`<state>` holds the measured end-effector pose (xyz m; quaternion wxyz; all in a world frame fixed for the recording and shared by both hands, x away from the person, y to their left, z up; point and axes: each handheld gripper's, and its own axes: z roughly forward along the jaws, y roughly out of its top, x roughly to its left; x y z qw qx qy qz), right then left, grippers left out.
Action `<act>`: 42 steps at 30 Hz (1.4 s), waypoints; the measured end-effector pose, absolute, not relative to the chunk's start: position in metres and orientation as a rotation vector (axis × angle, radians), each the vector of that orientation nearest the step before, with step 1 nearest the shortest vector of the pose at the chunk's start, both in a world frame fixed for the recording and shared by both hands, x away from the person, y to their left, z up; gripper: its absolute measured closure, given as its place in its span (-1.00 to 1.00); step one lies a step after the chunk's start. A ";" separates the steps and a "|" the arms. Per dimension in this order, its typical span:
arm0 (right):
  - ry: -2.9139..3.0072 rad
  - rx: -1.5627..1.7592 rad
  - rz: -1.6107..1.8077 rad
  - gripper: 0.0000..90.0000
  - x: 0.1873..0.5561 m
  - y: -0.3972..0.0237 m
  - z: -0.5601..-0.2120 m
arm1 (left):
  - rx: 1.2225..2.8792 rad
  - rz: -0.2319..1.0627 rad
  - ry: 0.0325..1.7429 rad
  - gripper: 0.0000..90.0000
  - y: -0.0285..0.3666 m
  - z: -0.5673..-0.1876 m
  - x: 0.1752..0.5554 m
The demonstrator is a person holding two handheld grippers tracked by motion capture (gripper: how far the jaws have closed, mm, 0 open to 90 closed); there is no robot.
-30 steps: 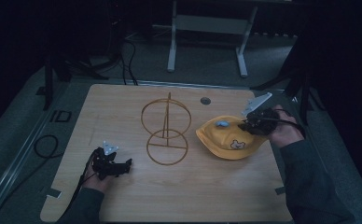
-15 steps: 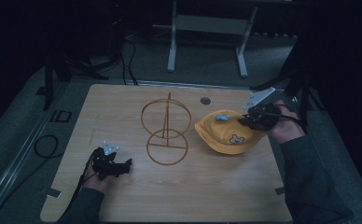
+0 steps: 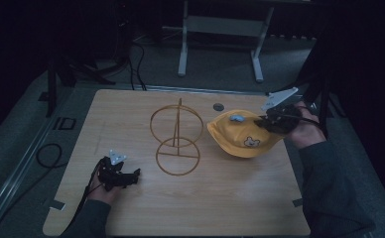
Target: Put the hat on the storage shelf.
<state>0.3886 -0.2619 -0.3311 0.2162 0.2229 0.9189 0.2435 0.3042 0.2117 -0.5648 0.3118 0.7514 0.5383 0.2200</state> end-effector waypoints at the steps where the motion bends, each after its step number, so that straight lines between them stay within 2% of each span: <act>1: 2.545 0.620 0.678 0.84 0.389 -0.262 -0.330 | 1.983 0.581 1.420 -0.79 0.212 -0.565 0.304; 42: 2.439 0.646 0.882 0.84 0.397 -0.267 -0.293 | 1.983 0.581 1.419 -0.79 0.212 -0.565 0.304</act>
